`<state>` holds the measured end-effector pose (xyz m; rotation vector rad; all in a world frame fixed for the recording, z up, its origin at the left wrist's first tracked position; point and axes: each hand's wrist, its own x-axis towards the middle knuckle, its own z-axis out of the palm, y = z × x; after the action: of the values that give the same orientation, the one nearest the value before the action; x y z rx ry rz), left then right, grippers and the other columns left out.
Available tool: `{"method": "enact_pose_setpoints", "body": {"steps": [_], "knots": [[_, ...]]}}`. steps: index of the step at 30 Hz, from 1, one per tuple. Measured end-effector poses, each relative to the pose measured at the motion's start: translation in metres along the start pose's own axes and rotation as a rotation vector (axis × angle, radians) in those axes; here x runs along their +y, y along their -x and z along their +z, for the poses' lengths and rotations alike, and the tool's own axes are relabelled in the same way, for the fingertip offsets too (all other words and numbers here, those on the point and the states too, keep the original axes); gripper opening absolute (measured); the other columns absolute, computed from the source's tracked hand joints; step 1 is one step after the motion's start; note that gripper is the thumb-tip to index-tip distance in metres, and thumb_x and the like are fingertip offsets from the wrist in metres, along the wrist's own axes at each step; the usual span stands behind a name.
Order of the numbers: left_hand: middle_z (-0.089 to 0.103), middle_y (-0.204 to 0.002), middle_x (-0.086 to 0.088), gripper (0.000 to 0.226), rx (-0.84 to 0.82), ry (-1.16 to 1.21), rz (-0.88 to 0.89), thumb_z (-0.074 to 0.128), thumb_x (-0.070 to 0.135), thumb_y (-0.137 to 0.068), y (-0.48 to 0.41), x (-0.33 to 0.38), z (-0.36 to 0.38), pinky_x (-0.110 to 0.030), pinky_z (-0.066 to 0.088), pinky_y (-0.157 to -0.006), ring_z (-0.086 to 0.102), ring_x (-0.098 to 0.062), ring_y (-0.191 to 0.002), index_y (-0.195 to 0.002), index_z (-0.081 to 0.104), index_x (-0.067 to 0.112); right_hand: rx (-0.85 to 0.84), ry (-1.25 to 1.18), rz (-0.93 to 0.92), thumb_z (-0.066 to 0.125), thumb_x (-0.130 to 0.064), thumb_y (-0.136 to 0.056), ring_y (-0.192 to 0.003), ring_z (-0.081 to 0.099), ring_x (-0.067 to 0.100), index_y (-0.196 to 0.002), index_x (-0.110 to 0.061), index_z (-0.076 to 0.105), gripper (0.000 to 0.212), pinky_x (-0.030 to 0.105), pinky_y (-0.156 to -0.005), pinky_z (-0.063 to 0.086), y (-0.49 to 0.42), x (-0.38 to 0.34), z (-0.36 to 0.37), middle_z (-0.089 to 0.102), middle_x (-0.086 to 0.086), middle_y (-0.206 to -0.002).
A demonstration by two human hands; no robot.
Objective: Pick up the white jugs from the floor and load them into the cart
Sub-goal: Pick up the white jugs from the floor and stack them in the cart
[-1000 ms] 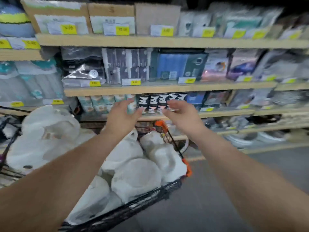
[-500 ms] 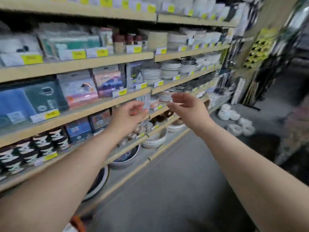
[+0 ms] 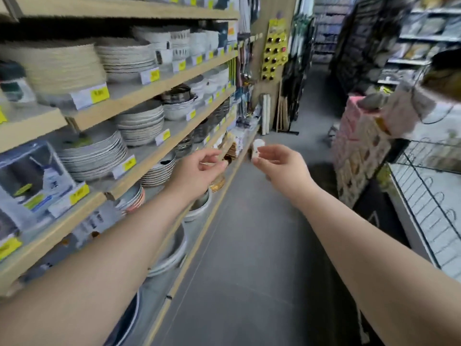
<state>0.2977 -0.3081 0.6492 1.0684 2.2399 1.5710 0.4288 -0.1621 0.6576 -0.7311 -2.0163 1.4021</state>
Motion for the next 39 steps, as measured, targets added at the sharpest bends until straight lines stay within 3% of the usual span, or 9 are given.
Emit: {"method": "enact_pose_setpoints", "body": {"steps": [2, 6, 12, 16, 19, 27, 32, 35, 39], "knots": [[0.065, -0.104, 0.006, 0.026, -0.036, 0.009, 0.003, 0.069, 0.025, -0.088, -0.042, -0.006, 0.015, -0.007, 0.046, -0.067, 0.058, -0.004, -0.08, -0.114, 0.066, 0.025, 0.056, -0.019, 0.04, 0.074, -0.031, -0.084, -0.091, 0.065, 0.01, -0.105, -0.029, 0.064, 0.024, 0.028, -0.078, 0.054, -0.035, 0.018, -0.007, 0.068, -0.007, -0.106], [0.066, -0.105, 0.005, 0.029, -0.11, 0.011, 0.0, 0.069, 0.026, -0.088, -0.119, -0.022, 0.053, -0.002, 0.042, -0.068, 0.058, -0.004, -0.079, -0.116, 0.067, 0.022, 0.134, 0.005, 0.108, 0.075, -0.03, -0.084, -0.097, 0.066, 0.011, -0.112, -0.025, 0.066, 0.03, 0.025, -0.081, 0.052, -0.101, 0.054, -0.03, 0.068, -0.005, -0.108], [0.065, -0.103, 0.009, 0.029, -0.163, 0.008, -0.008, 0.069, 0.027, -0.088, -0.243, -0.047, 0.126, 0.003, 0.04, -0.067, 0.057, 0.004, -0.081, -0.117, 0.066, 0.022, 0.197, 0.028, 0.157, 0.073, -0.026, -0.086, -0.089, 0.064, 0.007, -0.116, -0.017, 0.066, 0.032, 0.01, -0.061, 0.046, -0.225, 0.112, -0.075, 0.068, 0.001, -0.11], [0.067, -0.108, 0.005, 0.028, -0.171, 0.017, -0.041, 0.069, 0.028, -0.088, -0.329, -0.058, 0.175, -0.004, 0.042, -0.072, 0.061, -0.004, -0.087, -0.116, 0.066, 0.025, 0.2, 0.043, 0.183, 0.073, -0.026, -0.086, -0.096, 0.065, 0.01, -0.112, -0.02, 0.066, 0.028, 0.017, -0.074, 0.05, -0.319, 0.141, -0.103, 0.069, 0.001, -0.111], [0.067, -0.107, 0.004, 0.026, -0.155, 0.035, -0.069, 0.07, 0.026, -0.088, -0.39, -0.066, 0.206, 0.002, 0.04, -0.067, 0.059, -0.001, -0.085, -0.113, 0.067, 0.025, 0.165, 0.08, 0.213, 0.072, -0.028, -0.086, -0.1, 0.064, 0.012, -0.113, -0.022, 0.065, 0.029, 0.025, -0.085, 0.052, -0.384, 0.16, -0.12, 0.067, 0.0, -0.113], [0.065, -0.103, 0.004, 0.027, -0.238, 0.051, -0.139, 0.069, 0.022, -0.089, -0.551, -0.111, 0.282, -0.003, 0.042, -0.07, 0.057, -0.002, -0.08, -0.116, 0.065, 0.023, 0.187, 0.111, 0.307, 0.071, -0.028, -0.087, -0.088, 0.064, 0.006, -0.118, -0.017, 0.066, 0.034, 0.015, -0.066, 0.047, -0.542, 0.228, -0.143, 0.069, -0.002, -0.109], [0.061, -0.094, 0.015, 0.029, -0.342, 0.03, -0.129, 0.069, 0.024, -0.088, -0.677, -0.148, 0.334, -0.004, 0.043, -0.069, 0.057, 0.003, -0.079, -0.117, 0.064, 0.023, 0.246, 0.097, 0.416, 0.073, -0.026, -0.085, -0.097, 0.065, 0.012, -0.119, -0.016, 0.065, 0.037, 0.022, -0.079, 0.048, -0.656, 0.283, -0.145, 0.07, 0.001, -0.11], [0.062, -0.096, 0.014, 0.026, -0.396, 0.016, -0.142, 0.07, 0.027, -0.088, -0.751, -0.162, 0.361, -0.012, 0.044, -0.074, 0.058, 0.001, -0.083, -0.114, 0.064, 0.028, 0.283, 0.114, 0.464, 0.074, -0.026, -0.084, -0.098, 0.066, 0.014, -0.119, -0.016, 0.065, 0.038, 0.027, -0.085, 0.051, -0.719, 0.304, -0.153, 0.07, 0.002, -0.109], [0.064, -0.098, 0.01, 0.028, -0.515, -0.018, -0.142, 0.068, 0.025, -0.089, -0.836, -0.172, 0.407, -0.006, 0.044, -0.073, 0.061, -0.01, -0.091, -0.116, 0.065, 0.024, 0.346, 0.102, 0.555, 0.073, -0.028, -0.083, -0.096, 0.066, 0.012, -0.119, -0.017, 0.065, 0.038, 0.027, -0.085, 0.052, -0.784, 0.335, -0.169, 0.07, 0.0, -0.107]]}}
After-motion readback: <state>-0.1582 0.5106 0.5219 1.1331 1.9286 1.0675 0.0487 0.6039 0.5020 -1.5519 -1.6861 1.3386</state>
